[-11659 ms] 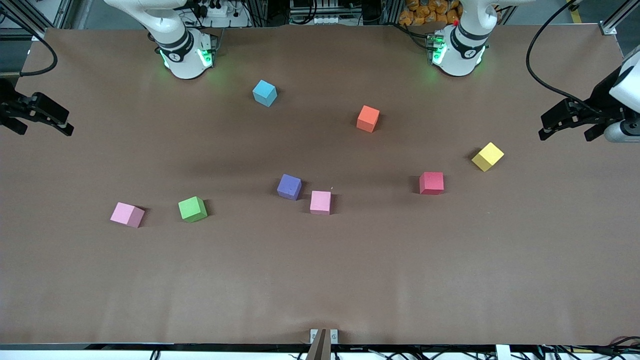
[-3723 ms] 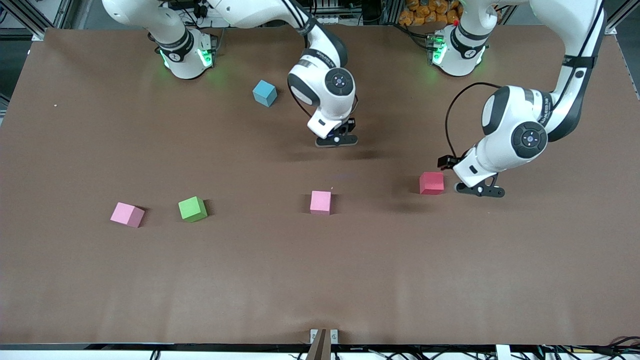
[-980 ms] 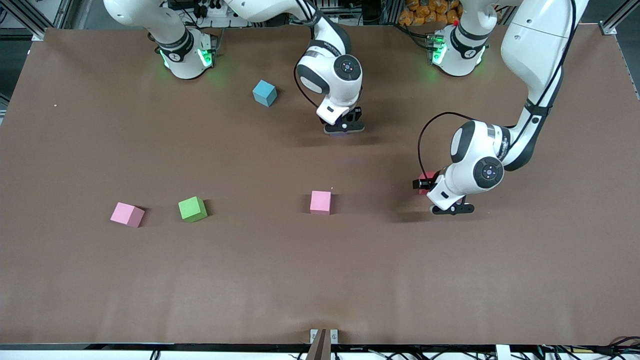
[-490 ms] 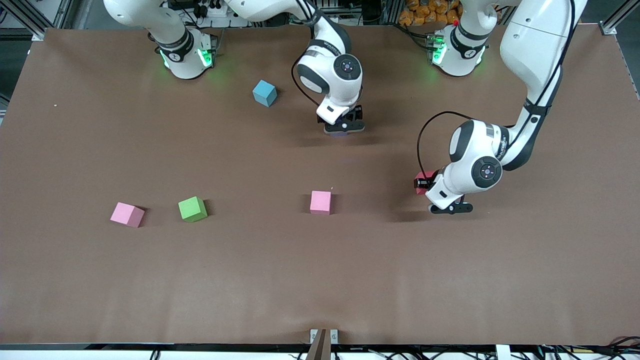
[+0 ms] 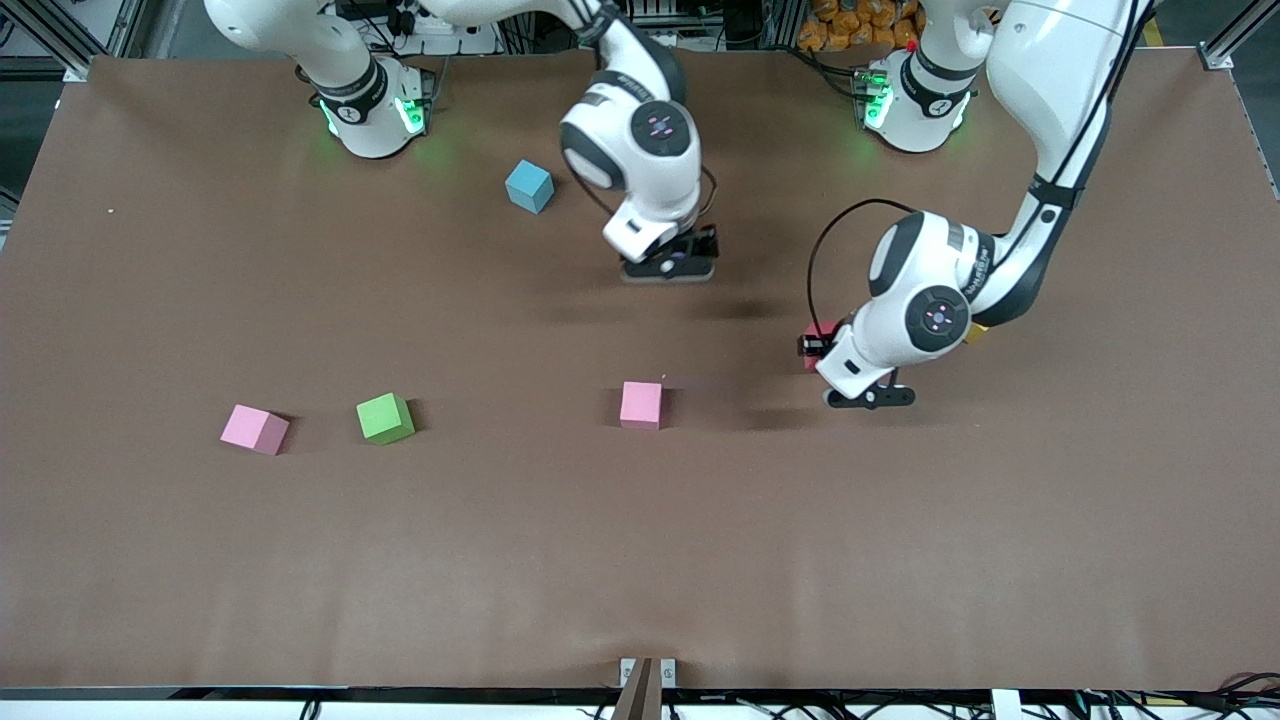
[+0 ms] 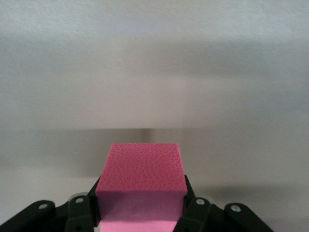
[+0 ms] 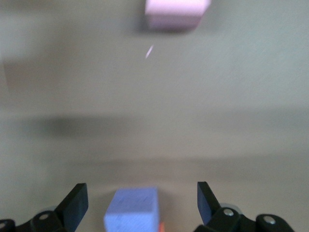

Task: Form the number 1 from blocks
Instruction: 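Place purple beside orange with the right gripper while the left gripper lifts magenta, then grasp the green block with the right gripper while the left gripper carries magenta, then place the magenta block after the purple block with the left gripper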

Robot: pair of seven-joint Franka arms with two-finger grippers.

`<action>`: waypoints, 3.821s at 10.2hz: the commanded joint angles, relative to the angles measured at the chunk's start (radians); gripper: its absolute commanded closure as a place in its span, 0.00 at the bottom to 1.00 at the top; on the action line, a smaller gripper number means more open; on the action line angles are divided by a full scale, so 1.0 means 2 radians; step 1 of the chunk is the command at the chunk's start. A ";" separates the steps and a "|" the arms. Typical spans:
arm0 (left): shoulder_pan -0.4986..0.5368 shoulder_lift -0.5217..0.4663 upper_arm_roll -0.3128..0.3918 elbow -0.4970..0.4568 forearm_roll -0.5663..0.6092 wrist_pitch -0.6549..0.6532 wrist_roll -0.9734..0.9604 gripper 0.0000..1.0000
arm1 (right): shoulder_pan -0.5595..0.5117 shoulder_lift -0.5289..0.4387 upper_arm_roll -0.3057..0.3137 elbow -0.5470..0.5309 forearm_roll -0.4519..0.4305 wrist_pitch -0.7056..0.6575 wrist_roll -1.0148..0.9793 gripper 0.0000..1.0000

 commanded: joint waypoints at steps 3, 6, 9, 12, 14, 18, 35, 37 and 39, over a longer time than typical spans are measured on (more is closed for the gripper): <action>0.001 -0.008 -0.067 -0.011 -0.006 -0.005 -0.086 0.38 | -0.170 -0.034 0.006 -0.003 -0.002 -0.064 -0.143 0.00; -0.058 0.000 -0.092 -0.010 -0.006 0.016 -0.172 0.38 | -0.274 -0.025 0.006 -0.006 -0.014 -0.063 -0.284 0.00; -0.105 0.029 -0.092 -0.010 -0.003 0.068 -0.211 0.38 | -0.309 0.003 0.006 -0.012 -0.090 -0.039 -0.354 0.00; -0.114 0.057 -0.091 -0.003 0.001 0.094 -0.212 0.38 | -0.342 0.016 0.006 -0.013 -0.091 -0.009 -0.451 0.00; -0.119 0.060 -0.092 -0.009 0.001 0.100 -0.220 0.38 | -0.358 0.022 0.006 -0.013 -0.089 0.005 -0.501 0.00; -0.134 0.061 -0.092 -0.010 -0.001 0.101 -0.237 0.38 | -0.366 0.021 0.009 -0.070 -0.044 0.046 -0.524 0.00; -0.140 0.158 -0.066 0.201 0.043 0.101 -0.120 0.00 | -0.338 -0.023 0.010 -0.141 -0.044 0.091 -0.515 1.00; -0.155 0.168 -0.040 0.217 0.041 0.099 -0.121 0.00 | -0.338 -0.028 0.010 -0.140 -0.044 0.087 -0.515 1.00; -0.154 0.176 -0.035 0.235 0.042 0.098 -0.120 0.00 | -0.339 -0.029 0.010 -0.134 -0.042 0.087 -0.513 1.00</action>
